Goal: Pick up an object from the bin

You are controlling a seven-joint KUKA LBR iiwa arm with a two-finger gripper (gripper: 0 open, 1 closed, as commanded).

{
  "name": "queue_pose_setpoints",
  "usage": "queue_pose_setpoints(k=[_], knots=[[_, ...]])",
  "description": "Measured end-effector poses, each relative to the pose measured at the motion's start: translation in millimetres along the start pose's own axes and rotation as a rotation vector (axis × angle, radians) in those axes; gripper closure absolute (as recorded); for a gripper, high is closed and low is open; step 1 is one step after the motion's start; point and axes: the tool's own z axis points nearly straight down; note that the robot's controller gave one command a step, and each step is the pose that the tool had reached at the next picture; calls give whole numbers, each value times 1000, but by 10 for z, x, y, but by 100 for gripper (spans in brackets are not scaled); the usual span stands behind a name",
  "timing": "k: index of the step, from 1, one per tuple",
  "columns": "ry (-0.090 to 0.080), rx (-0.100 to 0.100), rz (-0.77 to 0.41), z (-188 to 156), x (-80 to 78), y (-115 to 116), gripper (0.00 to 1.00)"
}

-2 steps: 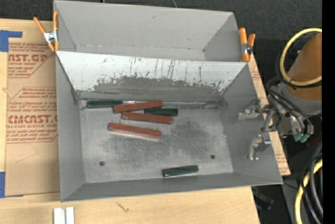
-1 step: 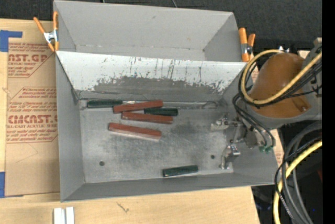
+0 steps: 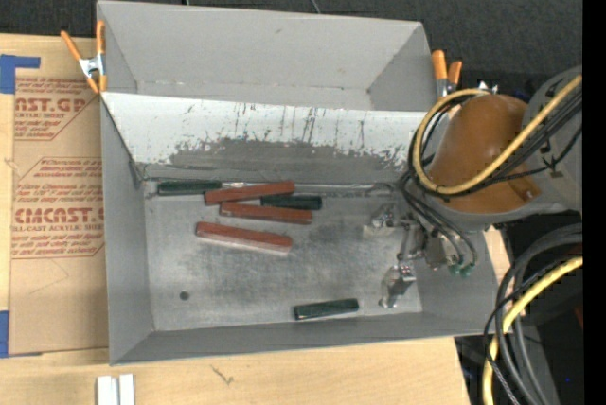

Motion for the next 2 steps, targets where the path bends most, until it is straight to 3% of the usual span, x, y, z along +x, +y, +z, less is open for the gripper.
queue_pose_setpoints(k=[1,2], knots=[[-4,0,-53,23,-30,442,0],[-23,4,-69,741,-62,642,0]])
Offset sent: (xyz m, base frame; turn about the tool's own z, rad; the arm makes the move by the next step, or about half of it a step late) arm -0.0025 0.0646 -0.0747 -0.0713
